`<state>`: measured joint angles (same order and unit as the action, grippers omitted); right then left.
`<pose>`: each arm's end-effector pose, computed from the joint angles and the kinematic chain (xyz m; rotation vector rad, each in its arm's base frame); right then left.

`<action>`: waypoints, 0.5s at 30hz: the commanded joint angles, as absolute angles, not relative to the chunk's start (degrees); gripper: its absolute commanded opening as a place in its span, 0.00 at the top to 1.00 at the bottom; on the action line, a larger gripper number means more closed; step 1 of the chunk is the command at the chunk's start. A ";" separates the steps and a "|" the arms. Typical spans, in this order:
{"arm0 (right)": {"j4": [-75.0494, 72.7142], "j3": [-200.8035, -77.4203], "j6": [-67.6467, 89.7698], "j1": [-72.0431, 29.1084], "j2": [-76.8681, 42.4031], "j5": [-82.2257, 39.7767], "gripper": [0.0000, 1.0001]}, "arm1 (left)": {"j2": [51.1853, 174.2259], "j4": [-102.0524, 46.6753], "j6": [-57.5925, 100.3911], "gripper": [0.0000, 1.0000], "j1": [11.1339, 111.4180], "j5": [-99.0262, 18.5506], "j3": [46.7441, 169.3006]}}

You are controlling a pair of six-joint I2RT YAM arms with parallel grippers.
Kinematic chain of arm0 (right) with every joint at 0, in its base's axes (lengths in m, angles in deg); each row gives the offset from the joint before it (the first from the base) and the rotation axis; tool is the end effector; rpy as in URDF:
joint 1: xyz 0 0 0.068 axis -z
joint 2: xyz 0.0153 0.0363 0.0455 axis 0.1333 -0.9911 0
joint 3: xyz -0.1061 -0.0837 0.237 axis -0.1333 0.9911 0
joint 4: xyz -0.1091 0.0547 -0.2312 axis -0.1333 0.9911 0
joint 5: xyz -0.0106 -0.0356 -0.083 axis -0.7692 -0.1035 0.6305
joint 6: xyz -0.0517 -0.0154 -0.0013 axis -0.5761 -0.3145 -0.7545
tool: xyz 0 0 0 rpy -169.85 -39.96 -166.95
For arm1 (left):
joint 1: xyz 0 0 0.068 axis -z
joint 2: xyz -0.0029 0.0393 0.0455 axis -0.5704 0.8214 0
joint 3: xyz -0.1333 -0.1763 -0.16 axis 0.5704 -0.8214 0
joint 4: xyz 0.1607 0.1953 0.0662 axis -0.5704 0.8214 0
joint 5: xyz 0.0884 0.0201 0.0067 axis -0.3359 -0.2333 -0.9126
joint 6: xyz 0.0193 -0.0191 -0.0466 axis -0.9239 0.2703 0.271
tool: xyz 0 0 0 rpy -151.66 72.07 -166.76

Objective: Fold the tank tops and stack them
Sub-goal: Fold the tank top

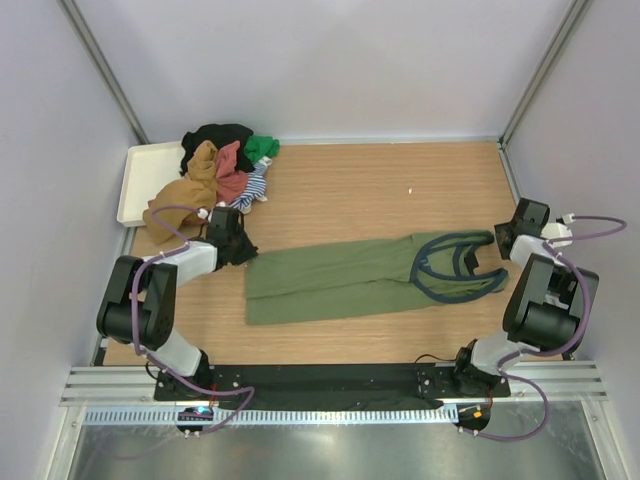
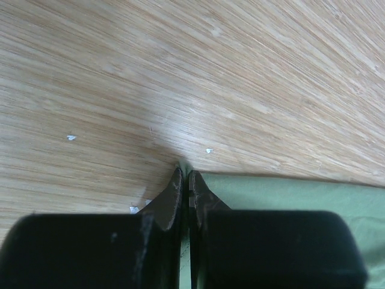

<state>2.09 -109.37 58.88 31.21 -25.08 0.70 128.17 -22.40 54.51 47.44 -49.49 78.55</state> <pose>0.2800 -0.1316 0.1748 1.5748 1.7536 -0.0350 0.2934 -0.0653 0.1494 -0.7003 2.4126 -0.4036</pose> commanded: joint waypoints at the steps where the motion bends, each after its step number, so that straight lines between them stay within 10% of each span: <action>1: -0.01 -109.27 56.47 31.65 -20.71 0.48 0.50 | 126.95 -19.78 53.32 1.00 46.90 -51.75 77.52; 15: 24.94 -111.47 48.81 30.77 -10.87 -2.25 0.40 | 119.49 -21.10 55.96 1.00 39.27 -50.88 69.87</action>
